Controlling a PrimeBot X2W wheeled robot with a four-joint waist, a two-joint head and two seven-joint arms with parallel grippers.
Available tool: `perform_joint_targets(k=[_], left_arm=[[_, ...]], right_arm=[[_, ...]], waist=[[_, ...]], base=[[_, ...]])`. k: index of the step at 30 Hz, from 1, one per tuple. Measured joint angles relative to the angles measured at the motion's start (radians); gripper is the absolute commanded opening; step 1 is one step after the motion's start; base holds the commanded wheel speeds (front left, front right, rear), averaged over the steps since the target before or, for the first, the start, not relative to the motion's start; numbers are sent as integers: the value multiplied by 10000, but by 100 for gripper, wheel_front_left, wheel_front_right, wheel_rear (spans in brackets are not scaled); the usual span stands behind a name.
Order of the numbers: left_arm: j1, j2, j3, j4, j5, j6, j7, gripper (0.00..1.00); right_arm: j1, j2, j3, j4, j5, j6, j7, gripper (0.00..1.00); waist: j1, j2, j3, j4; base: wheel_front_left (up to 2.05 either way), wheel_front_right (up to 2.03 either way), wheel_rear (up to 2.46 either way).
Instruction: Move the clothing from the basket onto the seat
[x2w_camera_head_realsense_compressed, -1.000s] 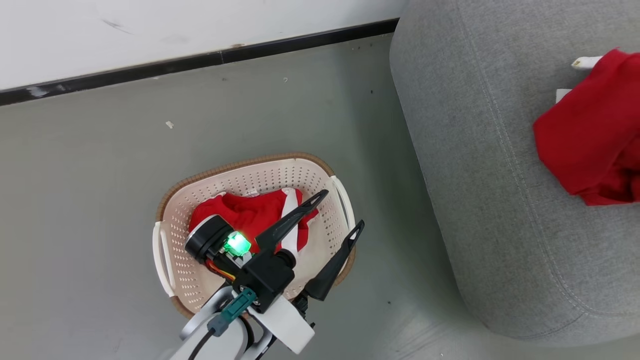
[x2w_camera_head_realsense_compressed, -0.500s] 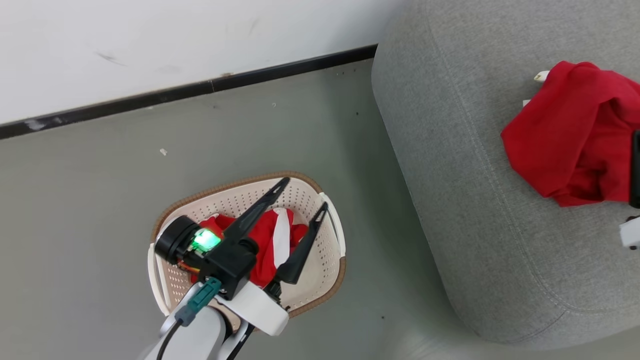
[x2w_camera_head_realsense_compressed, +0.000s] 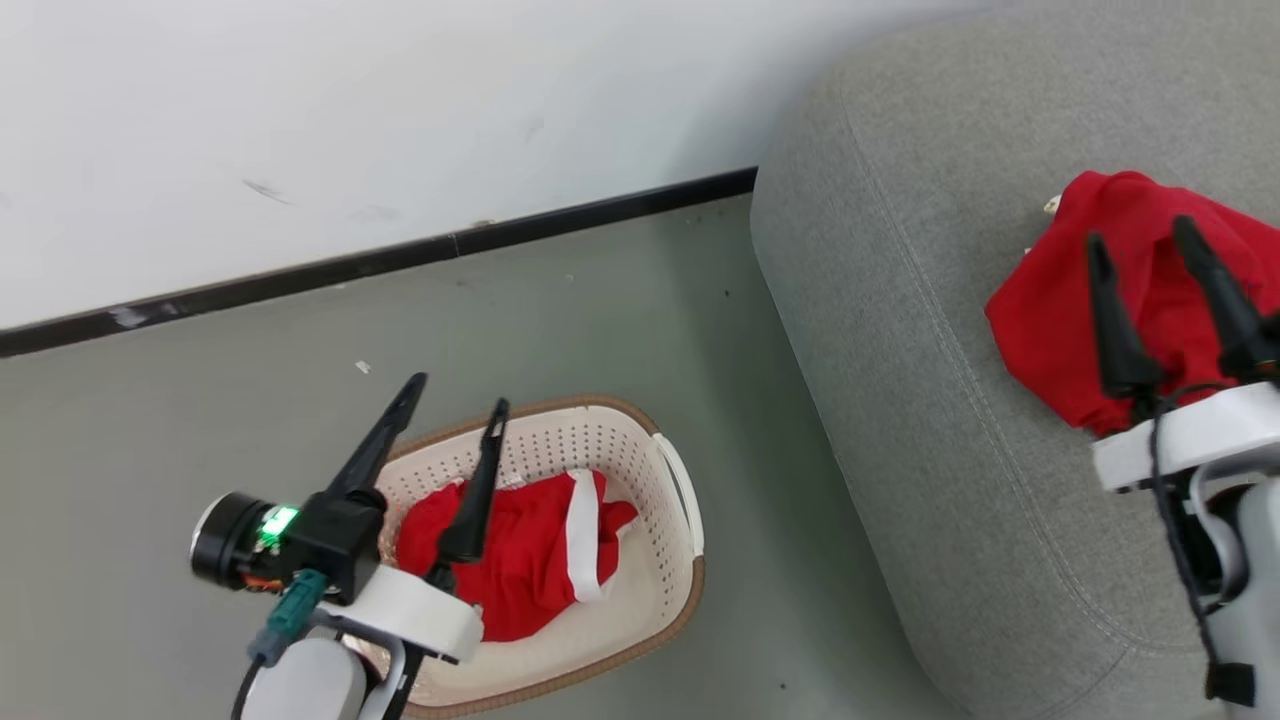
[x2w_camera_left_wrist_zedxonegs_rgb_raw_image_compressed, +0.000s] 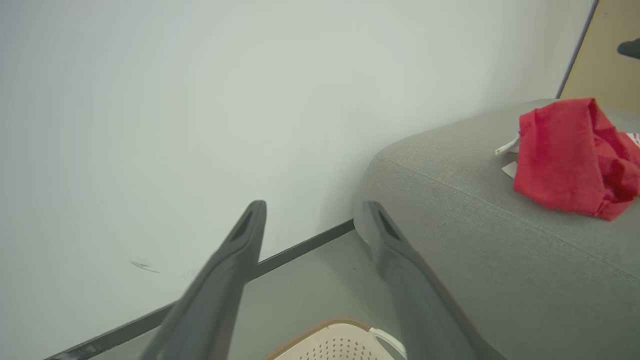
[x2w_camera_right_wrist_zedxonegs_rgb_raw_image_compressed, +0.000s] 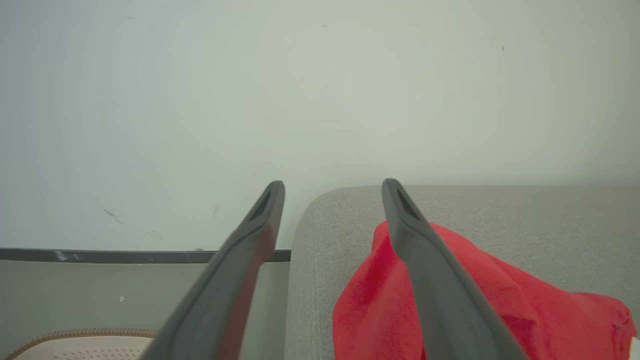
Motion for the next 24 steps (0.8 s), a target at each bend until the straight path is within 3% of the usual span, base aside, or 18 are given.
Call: perform_joint_targets(k=[11,24], left_arm=[[927,-4,1083,215,-495,629,-75,100],[1936,-88,1760,297,-723,861,-86,100]], right_arm=[[95,853,1524,61,-290,0,-27,100],[1499,1089,1494,270,-683,0,-27,100]], waist=[[0,0,-788,549],[0,0,-1691,1186]], base=[[0,0,0],[0,0,0]])
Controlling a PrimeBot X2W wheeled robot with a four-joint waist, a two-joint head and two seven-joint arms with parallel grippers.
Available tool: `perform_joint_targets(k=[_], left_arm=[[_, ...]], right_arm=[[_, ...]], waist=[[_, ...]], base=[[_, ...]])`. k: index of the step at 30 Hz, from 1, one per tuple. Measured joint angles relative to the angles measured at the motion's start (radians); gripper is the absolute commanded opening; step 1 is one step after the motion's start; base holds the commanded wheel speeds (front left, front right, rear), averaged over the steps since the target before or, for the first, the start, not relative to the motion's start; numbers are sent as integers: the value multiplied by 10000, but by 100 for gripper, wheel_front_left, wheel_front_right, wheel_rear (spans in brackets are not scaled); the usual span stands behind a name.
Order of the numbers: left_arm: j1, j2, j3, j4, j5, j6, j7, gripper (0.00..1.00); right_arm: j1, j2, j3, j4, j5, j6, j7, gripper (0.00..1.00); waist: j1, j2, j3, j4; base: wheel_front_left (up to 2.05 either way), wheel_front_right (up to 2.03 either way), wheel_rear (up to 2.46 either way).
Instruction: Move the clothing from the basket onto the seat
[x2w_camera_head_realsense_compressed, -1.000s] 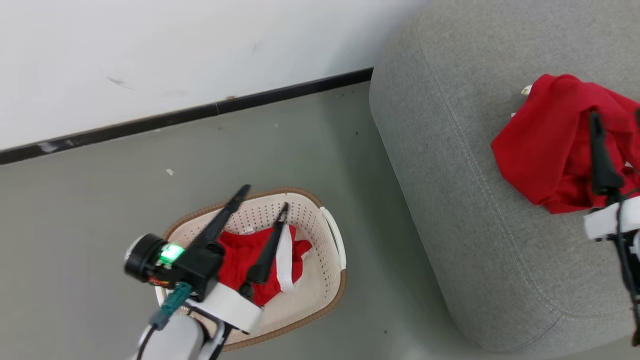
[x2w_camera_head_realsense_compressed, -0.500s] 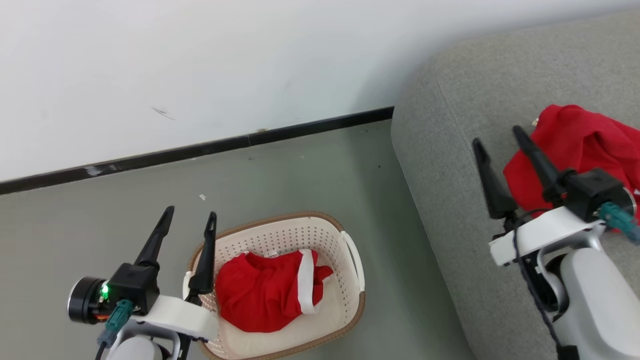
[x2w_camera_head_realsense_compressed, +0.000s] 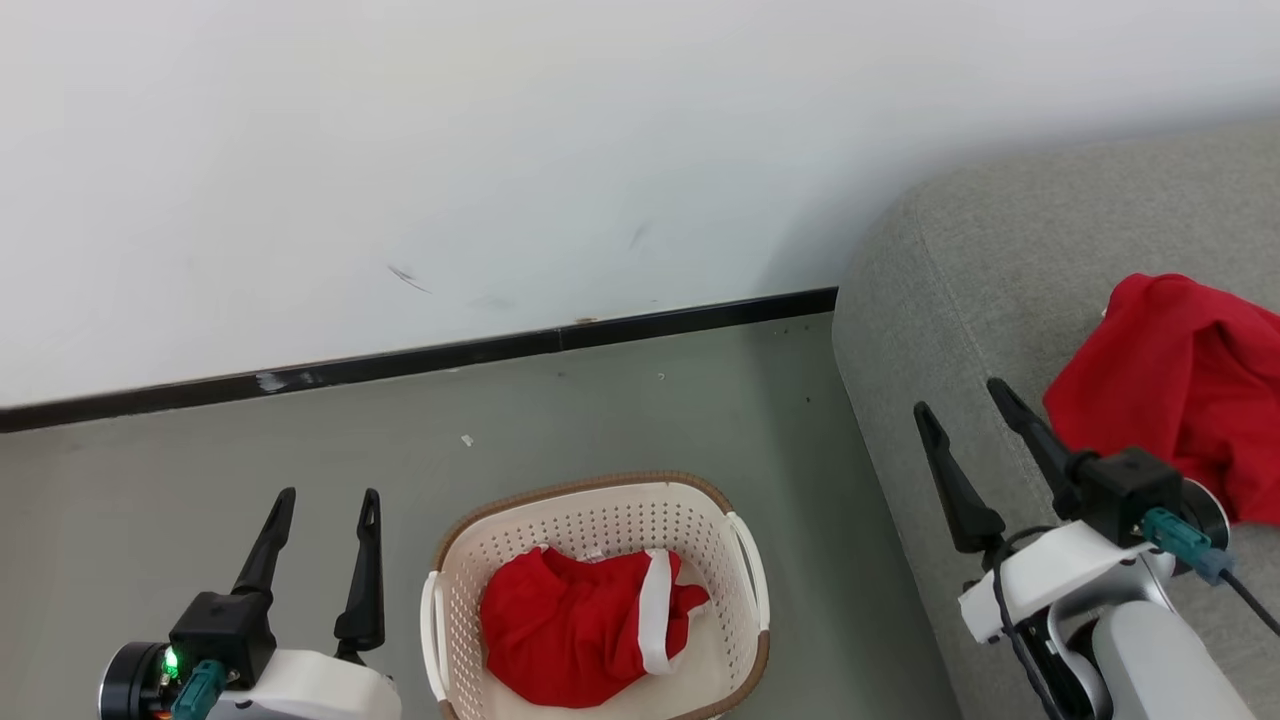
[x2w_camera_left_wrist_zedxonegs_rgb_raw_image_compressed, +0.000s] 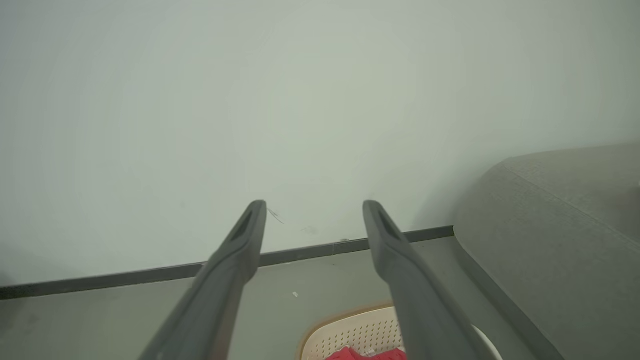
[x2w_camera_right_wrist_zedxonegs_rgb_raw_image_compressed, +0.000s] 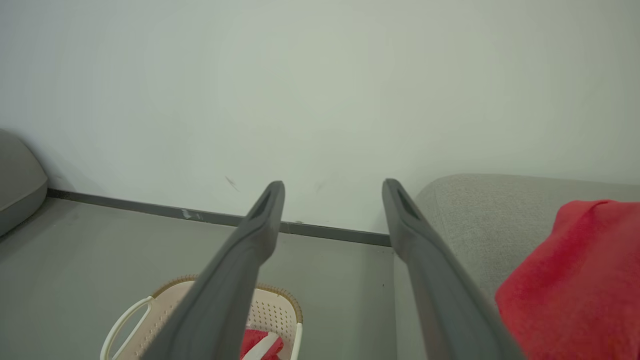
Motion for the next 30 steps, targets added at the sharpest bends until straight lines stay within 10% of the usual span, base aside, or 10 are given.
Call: perform_joint_targets(k=[30], left_arm=[[1445,-94,594,-82,-50,-17,-2,100]], right_arm=[[2690,502,-435,-752,-370,0,0,100]], waist=[[0,0,-1381,282]], base=[[0,0,0]])
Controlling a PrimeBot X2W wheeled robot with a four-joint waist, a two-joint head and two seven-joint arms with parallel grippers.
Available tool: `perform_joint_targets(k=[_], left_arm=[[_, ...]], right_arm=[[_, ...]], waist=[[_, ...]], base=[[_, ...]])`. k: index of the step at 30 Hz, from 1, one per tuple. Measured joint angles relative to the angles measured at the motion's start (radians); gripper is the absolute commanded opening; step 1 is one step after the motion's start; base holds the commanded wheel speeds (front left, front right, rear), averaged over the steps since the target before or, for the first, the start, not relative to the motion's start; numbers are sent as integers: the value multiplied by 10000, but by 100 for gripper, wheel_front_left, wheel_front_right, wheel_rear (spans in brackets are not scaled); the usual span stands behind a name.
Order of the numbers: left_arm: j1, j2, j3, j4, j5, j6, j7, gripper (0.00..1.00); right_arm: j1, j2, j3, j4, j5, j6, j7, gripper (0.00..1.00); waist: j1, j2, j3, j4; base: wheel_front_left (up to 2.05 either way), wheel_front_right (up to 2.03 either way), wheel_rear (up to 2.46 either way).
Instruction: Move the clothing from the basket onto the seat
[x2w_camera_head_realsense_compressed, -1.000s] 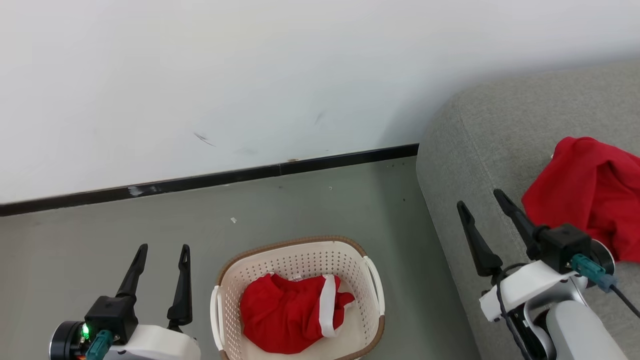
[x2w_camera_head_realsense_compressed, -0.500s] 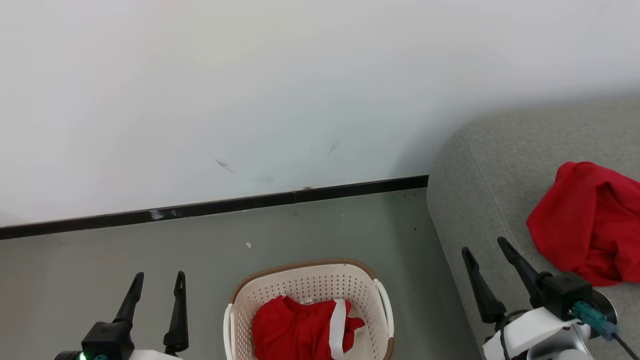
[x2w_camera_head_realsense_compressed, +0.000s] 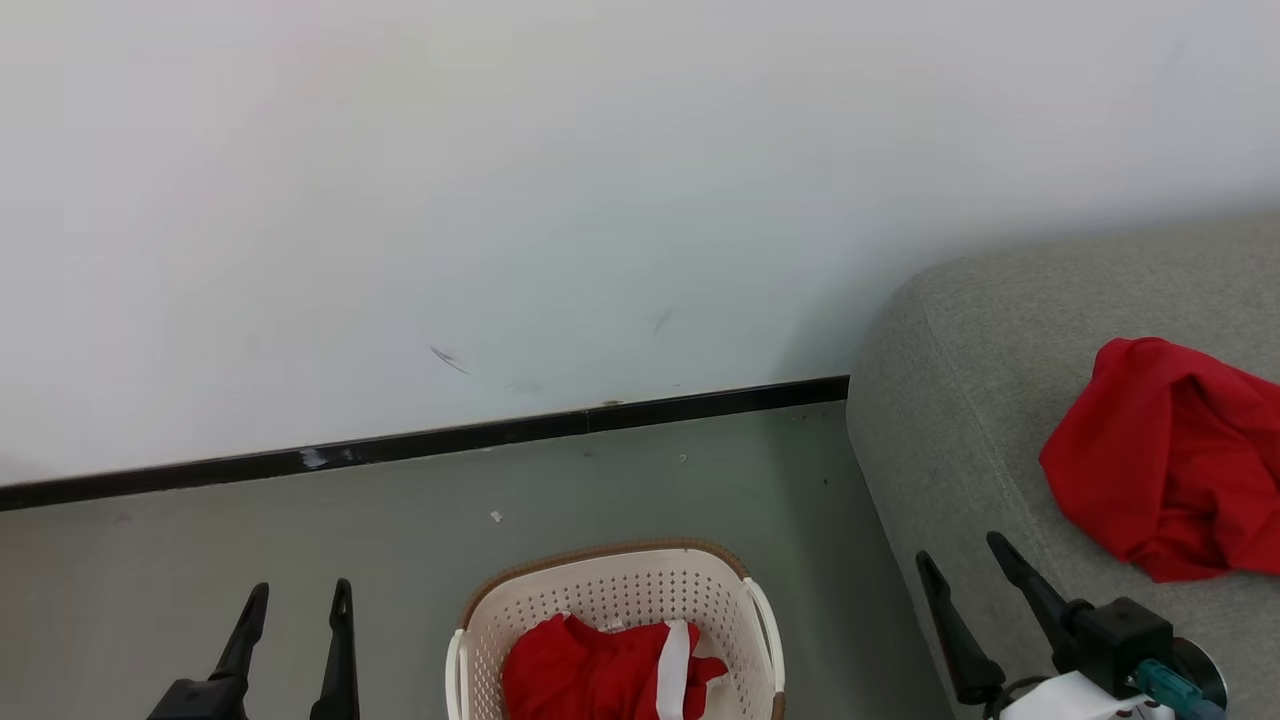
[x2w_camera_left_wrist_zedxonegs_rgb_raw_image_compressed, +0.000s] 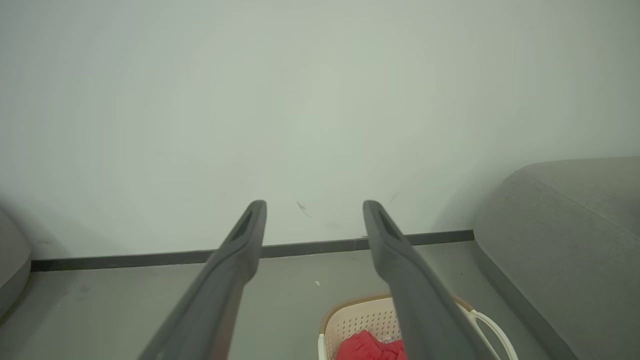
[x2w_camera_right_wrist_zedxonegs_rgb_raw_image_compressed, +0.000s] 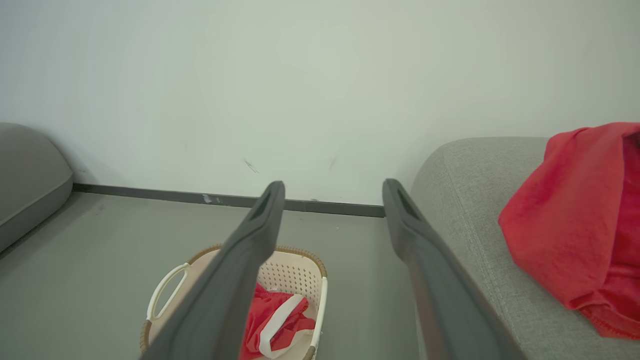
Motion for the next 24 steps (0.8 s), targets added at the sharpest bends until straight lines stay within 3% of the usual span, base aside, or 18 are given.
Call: perform_joint_targets(k=[24], left_arm=[[141,-58,205,-244,92,-82,0,100]], right_arm=[[373,144,-90,-562,-44,0,0,100]], waist=[[0,0,166,18]], base=[[0,0,0]])
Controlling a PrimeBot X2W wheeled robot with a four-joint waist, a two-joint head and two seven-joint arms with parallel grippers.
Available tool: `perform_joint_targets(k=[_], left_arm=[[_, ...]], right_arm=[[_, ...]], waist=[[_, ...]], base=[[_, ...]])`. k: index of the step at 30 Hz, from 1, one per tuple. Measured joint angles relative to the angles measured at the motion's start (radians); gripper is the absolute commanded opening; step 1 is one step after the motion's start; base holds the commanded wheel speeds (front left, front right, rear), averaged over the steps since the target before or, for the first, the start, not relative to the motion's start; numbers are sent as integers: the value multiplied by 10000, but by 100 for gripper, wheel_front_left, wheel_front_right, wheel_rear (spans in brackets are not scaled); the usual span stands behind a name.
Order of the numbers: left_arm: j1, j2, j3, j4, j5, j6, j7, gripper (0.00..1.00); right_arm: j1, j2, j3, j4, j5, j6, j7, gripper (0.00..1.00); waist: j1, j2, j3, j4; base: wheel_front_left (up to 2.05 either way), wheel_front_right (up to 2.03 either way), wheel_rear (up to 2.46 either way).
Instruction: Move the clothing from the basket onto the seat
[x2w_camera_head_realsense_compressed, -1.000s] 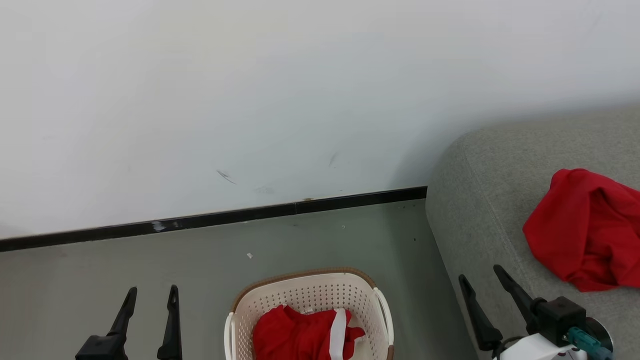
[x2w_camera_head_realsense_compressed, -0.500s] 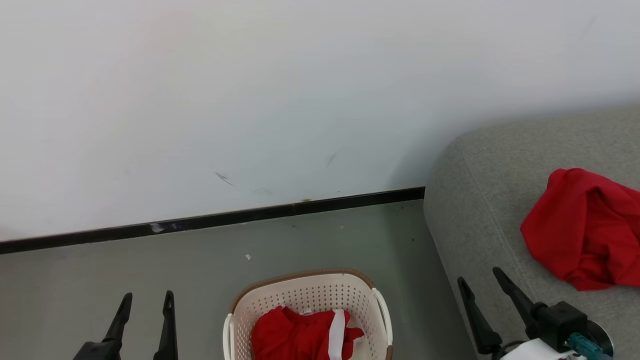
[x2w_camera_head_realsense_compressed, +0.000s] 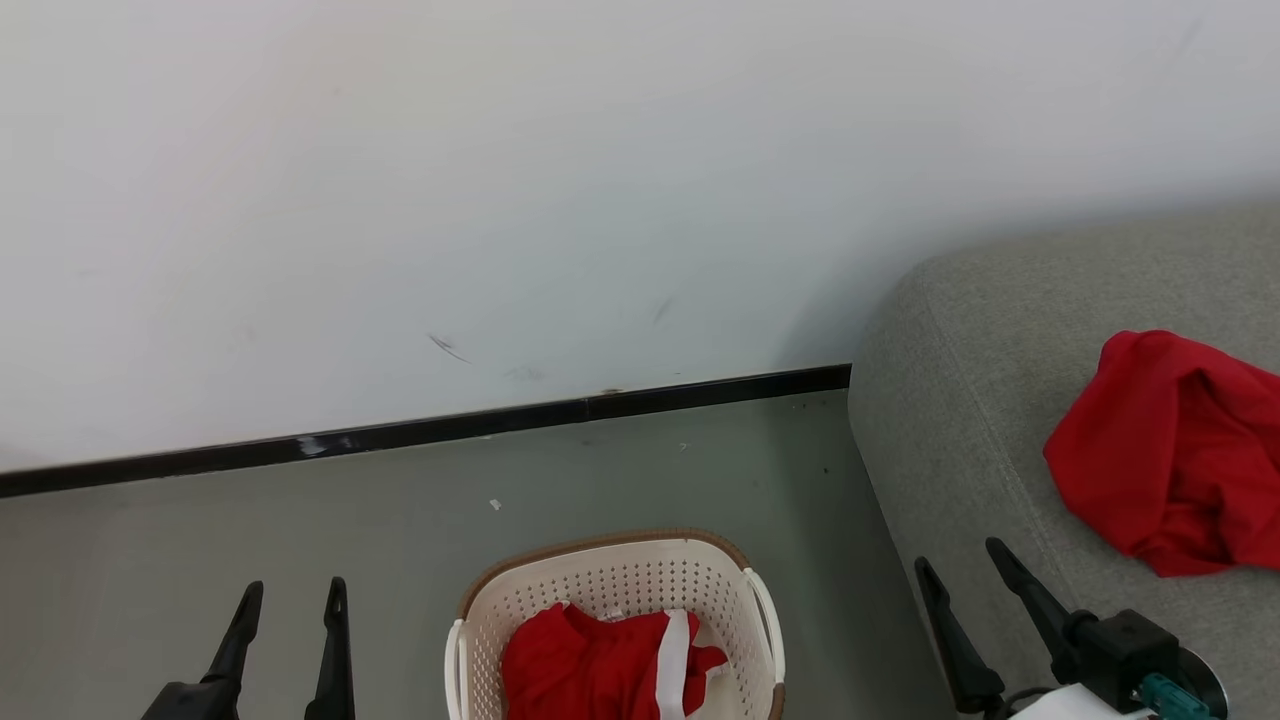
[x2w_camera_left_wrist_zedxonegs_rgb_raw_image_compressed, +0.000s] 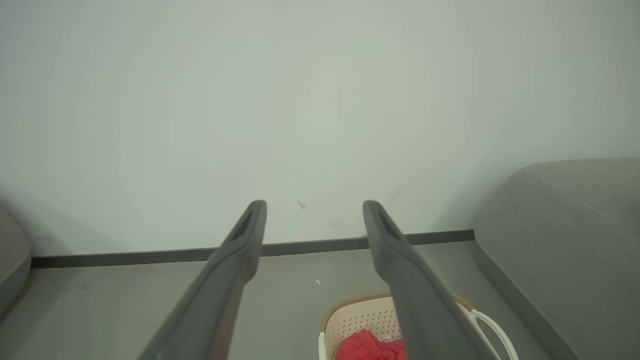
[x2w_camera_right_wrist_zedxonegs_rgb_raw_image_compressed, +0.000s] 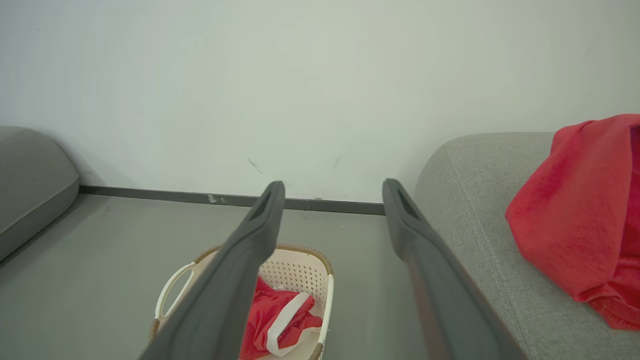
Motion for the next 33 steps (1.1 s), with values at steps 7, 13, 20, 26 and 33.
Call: perform_joint_targets(k=[7,13,20,26,33], left_arm=[[16,25,-58,81,90,-105,0,100],[-35,157,-360,359,226,-313,2,100],[-817,222,-865,675,360,-640,209,100],[-1639,161,-1429,1070,648,-989,548,100],[-2586,-88,-2094,1691,869,-1429,853,100]], right_arm=[[-2,23,-263,-251,-100,0,0,100],[2,31,-573,-445,-161,0,0,100],[120,46,-851,-773,-198,0,0,100],[439,67,-1093,-993,-201,0,0,100],[434,81,-1319,-1486,-215,0,0,100]], waist=[[0,0,141,-27],[0,0,364,-77],[0,0,691,-161],[0,0,1054,-272],[0,0,1576,-442]], base=[[0,0,0],[0,0,0],[0,0,0],[0,0,0],[0,0,0]])
